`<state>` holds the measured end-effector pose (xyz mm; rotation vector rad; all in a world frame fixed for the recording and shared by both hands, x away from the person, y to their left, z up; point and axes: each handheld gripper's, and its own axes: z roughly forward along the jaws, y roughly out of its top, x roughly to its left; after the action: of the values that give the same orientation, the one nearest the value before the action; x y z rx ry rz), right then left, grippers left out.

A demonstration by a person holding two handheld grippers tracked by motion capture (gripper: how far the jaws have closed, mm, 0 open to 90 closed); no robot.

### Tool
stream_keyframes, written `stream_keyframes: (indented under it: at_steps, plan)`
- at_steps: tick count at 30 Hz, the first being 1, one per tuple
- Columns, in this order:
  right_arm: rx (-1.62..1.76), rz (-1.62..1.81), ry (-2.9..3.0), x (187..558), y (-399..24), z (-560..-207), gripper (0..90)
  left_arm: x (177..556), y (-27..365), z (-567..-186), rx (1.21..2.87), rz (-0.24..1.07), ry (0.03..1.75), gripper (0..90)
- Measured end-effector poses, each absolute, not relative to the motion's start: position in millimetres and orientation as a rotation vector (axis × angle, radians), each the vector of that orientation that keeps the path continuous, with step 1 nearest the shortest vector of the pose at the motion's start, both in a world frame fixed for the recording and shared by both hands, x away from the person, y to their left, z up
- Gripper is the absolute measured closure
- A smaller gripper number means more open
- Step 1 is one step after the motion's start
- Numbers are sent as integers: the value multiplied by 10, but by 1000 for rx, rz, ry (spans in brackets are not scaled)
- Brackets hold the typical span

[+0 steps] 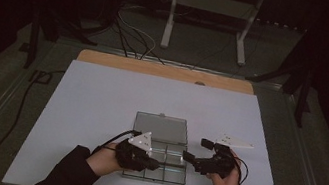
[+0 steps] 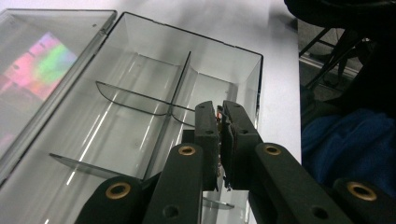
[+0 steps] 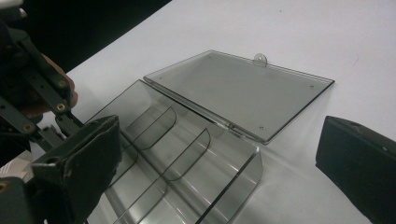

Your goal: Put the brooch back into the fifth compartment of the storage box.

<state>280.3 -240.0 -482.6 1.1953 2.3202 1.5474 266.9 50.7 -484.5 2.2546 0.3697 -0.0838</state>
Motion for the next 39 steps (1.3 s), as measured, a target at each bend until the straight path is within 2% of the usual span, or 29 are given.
stream_keyframes:
  at_steps: [18,27,28,31,35,39]
  plan:
    - [1192,1545,2324,2803,-2403,-4830,7,2665,374,-5008,2328,-96,479,868]
    - [1192,1543,2323,2805,-2405,-4829,7,2665,378,-4997,2307,-117,498,860]
    - [1193,1544,2324,2805,-2406,-4830,7,2663,379,-4992,2303,-116,495,826]
    - [1190,1543,2323,2803,-2407,-4827,7,2662,396,-4958,2284,-126,495,812]
    - [1190,1543,2323,2804,-2408,-4826,7,2652,406,-4927,2268,-91,505,605]
    - [1189,1544,2322,2802,-2407,-4822,7,2651,413,-4913,2256,-76,505,457]
